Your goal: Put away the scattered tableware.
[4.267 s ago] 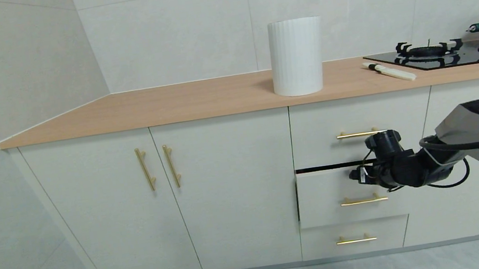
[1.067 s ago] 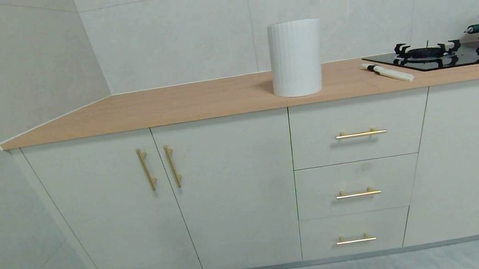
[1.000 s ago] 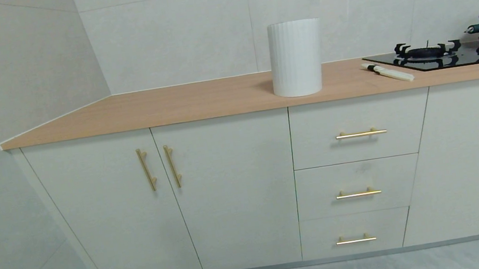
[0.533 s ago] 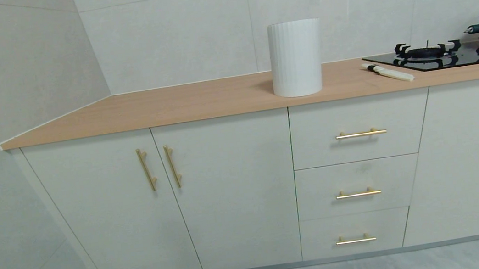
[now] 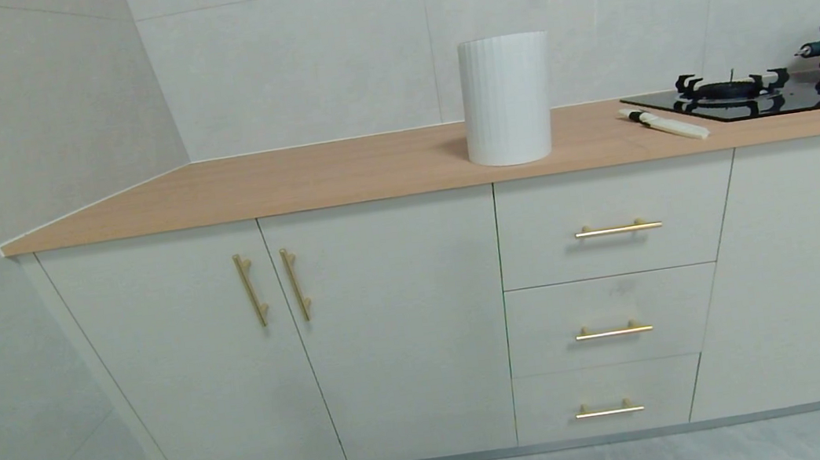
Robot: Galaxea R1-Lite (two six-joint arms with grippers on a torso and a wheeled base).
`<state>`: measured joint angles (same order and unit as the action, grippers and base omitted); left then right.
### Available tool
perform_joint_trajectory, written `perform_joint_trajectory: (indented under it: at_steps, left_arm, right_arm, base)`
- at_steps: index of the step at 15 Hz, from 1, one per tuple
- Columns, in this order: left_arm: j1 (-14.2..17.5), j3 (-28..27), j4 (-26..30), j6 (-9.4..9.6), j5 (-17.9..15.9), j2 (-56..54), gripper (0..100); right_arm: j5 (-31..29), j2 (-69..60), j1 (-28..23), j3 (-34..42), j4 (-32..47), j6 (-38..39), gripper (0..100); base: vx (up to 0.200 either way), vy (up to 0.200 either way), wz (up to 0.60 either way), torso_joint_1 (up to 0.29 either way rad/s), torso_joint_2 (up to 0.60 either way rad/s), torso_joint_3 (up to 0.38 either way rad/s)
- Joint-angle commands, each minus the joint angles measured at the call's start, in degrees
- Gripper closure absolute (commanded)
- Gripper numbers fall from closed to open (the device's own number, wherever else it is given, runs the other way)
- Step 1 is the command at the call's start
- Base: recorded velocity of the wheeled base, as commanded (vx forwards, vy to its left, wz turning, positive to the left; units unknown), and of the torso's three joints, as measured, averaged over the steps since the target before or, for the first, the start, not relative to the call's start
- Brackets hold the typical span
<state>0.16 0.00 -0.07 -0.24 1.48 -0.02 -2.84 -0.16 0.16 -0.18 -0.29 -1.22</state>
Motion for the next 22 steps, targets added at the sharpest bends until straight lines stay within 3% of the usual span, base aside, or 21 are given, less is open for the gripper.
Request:
perform_joint_trajectory:
  at_steps: [1, 8, 22]
  left_arm:
    - [0.0, 0.0, 0.0, -0.02, 0.0, 0.0, 0]
    - [0.0, 0.0, 0.0, 0.33, -0.2, 0.0, 0]
    - [0.0, 0.0, 0.1, 0.16, -0.2, 0.0, 0]
  right_arm:
    - [0.0, 0.2, 0.0, 0.2, 0.3, 0.1, 0]
    - [0.3, 0.2, 0.0, 0.2, 0.3, 0.1, 0]
    - [1.6, 0.2, 0.0, 0.2, 0.3, 0.5, 0]
  base:
    - [0.000, 0.000, 0.00, 0.000, 0.00, 0.000]
    - [0.000, 0.000, 0.00, 0.000, 0.00, 0.000]
    - [0.200, 0.000, 0.00, 0.002, 0.00, 0.003]
